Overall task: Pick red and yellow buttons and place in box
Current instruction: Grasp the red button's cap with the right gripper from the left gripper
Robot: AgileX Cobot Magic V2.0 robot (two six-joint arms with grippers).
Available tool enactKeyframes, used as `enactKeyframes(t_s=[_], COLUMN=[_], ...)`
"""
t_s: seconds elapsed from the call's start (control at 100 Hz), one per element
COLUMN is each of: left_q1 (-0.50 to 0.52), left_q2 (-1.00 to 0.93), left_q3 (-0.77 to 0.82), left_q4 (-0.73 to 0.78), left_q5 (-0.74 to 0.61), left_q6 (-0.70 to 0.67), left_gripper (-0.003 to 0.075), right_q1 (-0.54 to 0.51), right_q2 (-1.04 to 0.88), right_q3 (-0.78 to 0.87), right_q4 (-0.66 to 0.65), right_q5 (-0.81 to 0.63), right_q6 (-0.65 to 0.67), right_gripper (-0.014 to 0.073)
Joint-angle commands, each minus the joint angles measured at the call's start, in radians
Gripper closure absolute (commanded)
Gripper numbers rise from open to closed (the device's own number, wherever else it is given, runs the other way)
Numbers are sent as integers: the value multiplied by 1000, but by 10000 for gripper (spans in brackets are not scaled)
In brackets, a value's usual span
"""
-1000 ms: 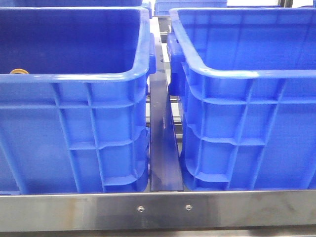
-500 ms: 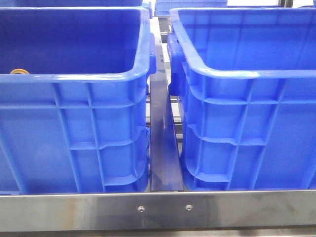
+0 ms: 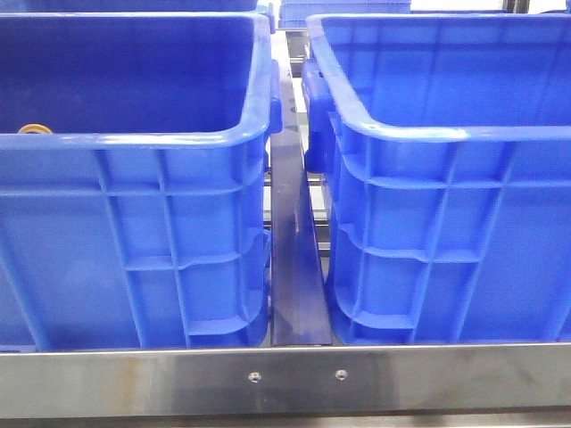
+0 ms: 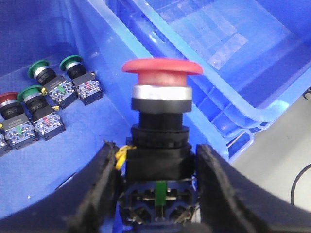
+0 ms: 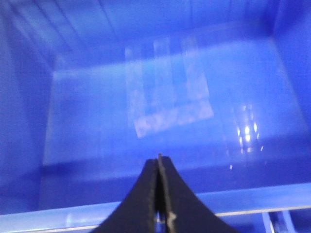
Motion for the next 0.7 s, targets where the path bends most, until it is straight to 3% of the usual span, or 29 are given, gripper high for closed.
enactKeyframes(t_s=[0.0, 0.27, 0.4, 0.48, 0.69], left_q1=[-7, -7, -7, -7, -7], left_q2=[-13, -13, -13, -13, -13], left_q3=[-27, -27, -27, -27, -27], left_q4=[-6, -6, -6, -6, -6], left_q5=[-70, -70, -70, -70, -70], left_q6=[-2, -2, -2, -2, -2], left_gripper=[739, 739, 739, 739, 739], right_q1=[0, 0, 0, 0, 2], right_q2=[28, 32, 40, 65, 229], right_q3=[-36, -36, -36, -36, -40], right_q4=[28, 238, 393, 563, 1093], right_q5=[-55, -98, -98, -91, 22], right_q6=[0, -1, -95, -205, -644], right_gripper=[596, 105, 76, 76, 76])
